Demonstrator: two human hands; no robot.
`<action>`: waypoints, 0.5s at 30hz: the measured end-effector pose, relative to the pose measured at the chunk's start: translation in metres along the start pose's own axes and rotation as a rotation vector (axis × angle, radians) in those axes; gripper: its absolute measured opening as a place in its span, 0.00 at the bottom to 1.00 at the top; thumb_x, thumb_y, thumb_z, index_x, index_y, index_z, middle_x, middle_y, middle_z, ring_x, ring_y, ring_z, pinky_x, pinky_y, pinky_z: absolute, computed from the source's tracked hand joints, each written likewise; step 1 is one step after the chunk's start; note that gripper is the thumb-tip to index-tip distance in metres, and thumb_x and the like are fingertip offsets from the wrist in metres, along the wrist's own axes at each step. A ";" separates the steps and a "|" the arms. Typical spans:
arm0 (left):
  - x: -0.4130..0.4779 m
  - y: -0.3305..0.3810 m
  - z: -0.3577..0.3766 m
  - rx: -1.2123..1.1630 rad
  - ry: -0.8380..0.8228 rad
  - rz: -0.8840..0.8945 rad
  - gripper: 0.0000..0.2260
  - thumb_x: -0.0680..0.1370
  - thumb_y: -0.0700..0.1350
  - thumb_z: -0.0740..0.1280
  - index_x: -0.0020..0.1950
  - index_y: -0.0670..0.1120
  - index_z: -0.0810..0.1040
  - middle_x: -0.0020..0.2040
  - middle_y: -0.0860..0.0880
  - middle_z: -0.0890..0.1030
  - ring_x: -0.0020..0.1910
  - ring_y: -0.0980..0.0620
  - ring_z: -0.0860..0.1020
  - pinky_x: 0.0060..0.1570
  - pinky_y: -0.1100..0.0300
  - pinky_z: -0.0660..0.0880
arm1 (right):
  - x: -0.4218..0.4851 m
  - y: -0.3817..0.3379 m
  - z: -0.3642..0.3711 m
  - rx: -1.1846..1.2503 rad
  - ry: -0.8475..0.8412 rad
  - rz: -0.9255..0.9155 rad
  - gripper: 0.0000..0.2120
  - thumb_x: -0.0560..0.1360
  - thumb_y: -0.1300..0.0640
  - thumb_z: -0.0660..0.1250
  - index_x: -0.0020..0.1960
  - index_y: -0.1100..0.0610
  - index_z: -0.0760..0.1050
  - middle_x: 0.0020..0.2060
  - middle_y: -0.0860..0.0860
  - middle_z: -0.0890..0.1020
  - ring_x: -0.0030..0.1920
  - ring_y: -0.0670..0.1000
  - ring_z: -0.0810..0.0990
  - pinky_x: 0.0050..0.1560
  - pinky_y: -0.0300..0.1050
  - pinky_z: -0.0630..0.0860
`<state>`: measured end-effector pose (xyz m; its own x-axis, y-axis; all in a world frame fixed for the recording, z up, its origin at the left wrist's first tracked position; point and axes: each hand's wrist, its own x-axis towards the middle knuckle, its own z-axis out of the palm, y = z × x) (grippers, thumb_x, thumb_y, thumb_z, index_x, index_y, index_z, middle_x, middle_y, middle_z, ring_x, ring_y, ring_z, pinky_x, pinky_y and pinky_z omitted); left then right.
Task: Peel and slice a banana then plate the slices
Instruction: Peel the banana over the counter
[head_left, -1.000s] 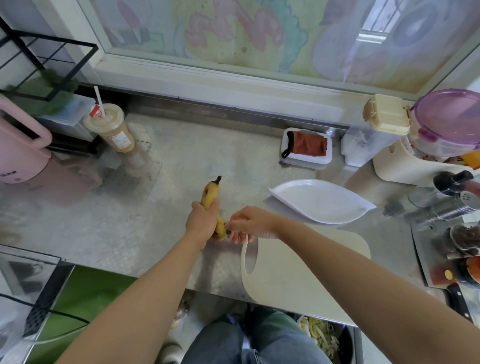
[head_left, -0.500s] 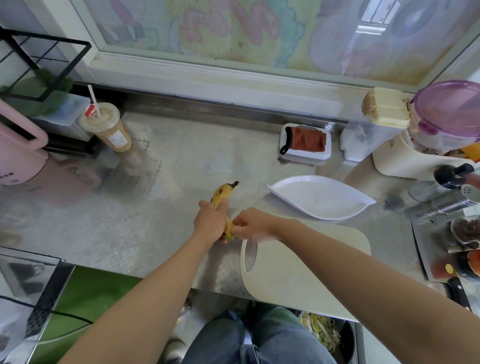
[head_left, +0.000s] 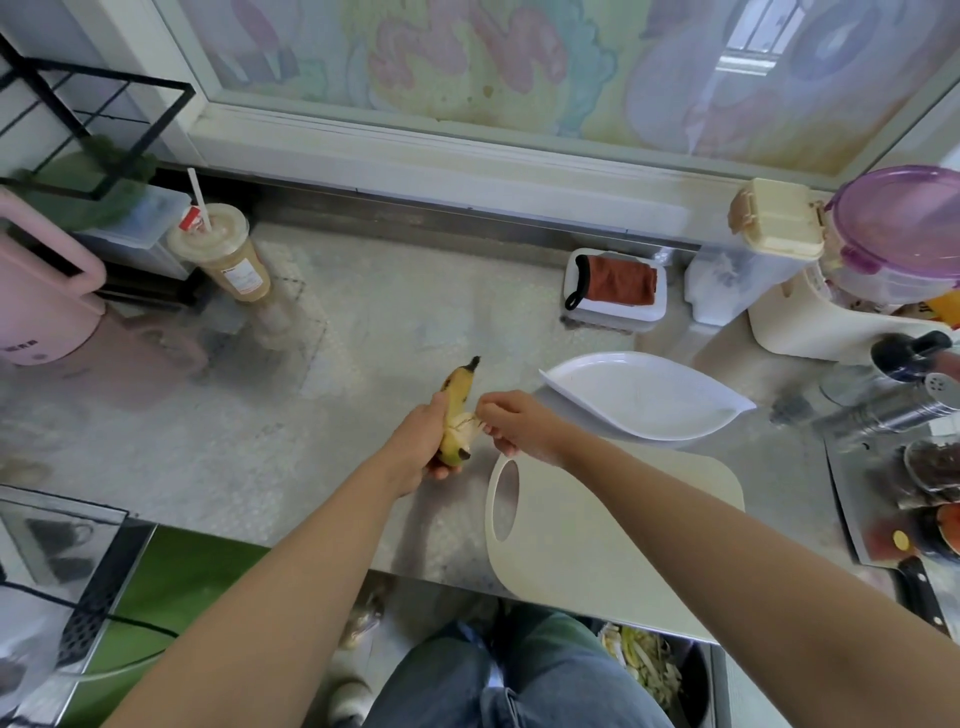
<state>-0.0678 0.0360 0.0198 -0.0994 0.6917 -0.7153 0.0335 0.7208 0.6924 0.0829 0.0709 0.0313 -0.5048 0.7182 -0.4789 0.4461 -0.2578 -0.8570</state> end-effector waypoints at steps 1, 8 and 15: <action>-0.003 0.001 -0.001 -0.021 -0.046 -0.006 0.22 0.84 0.56 0.48 0.49 0.41 0.71 0.30 0.44 0.73 0.22 0.51 0.70 0.20 0.65 0.61 | 0.001 0.002 -0.002 0.024 0.052 -0.005 0.10 0.78 0.61 0.56 0.39 0.59 0.67 0.34 0.54 0.67 0.29 0.48 0.65 0.31 0.39 0.63; -0.015 -0.001 -0.022 -0.139 -0.317 -0.090 0.15 0.84 0.55 0.52 0.55 0.44 0.68 0.35 0.44 0.71 0.26 0.52 0.63 0.20 0.65 0.59 | 0.009 0.008 -0.029 0.291 0.537 0.163 0.10 0.76 0.61 0.52 0.38 0.59 0.67 0.31 0.54 0.69 0.27 0.50 0.70 0.27 0.41 0.67; -0.018 -0.007 -0.034 -0.152 -0.315 -0.127 0.15 0.83 0.55 0.53 0.57 0.44 0.67 0.35 0.44 0.72 0.25 0.52 0.66 0.19 0.65 0.60 | 0.018 -0.009 -0.023 0.613 0.632 0.295 0.15 0.80 0.56 0.50 0.44 0.60 0.71 0.37 0.56 0.76 0.30 0.52 0.76 0.29 0.43 0.75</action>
<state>-0.1004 0.0169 0.0317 0.2184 0.5943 -0.7740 -0.1094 0.8031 0.5857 0.0863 0.1012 0.0350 0.1436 0.7417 -0.6552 -0.0676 -0.6532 -0.7542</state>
